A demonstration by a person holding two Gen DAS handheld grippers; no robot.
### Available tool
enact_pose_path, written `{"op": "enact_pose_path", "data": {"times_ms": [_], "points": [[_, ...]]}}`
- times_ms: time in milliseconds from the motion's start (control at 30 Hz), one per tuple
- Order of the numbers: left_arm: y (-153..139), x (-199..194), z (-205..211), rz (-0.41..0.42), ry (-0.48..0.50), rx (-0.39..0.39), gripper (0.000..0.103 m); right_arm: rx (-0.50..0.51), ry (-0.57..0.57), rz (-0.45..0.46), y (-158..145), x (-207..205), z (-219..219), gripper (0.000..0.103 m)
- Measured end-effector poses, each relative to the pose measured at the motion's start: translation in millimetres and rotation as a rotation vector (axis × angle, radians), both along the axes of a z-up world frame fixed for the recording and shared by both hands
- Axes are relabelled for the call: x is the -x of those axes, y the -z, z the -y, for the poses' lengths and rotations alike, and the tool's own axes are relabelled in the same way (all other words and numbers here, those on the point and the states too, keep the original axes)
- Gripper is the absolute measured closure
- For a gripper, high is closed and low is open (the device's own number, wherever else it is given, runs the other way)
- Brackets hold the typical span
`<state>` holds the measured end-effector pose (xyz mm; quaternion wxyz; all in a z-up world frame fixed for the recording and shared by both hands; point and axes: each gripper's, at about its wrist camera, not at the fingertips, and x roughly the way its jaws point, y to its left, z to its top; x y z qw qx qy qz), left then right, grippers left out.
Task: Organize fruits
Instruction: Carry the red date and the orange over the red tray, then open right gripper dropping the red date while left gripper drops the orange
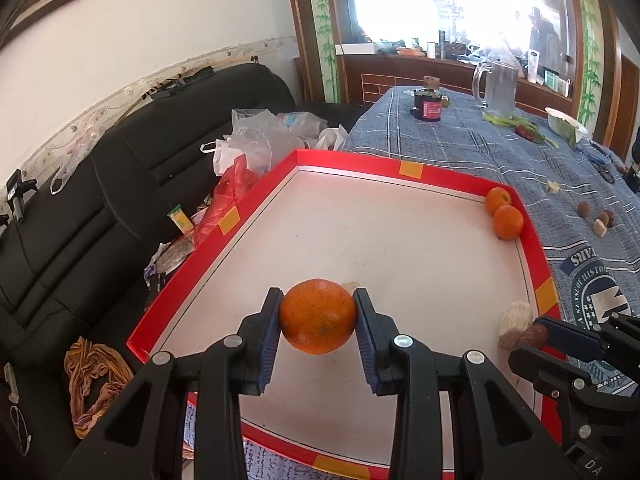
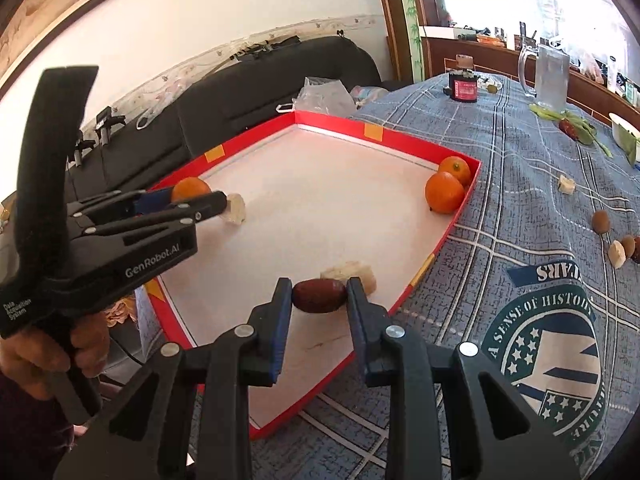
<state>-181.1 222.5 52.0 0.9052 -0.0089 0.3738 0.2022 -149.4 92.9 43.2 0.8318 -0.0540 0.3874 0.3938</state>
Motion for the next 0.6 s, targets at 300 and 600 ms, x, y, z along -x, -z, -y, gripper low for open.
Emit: {"op": "enact_pose_path", "data": {"times_ms": [300,600], "points": [[-4,2,2,0.015,-0.037,-0.056,0.043,-0.009,-0.033,0.024,-2,4,2,0.058],[-8,1,2,0.021,-0.073,-0.1,0.028,-0.079,0.03,0.015,-10,-5,20,0.054]]}}
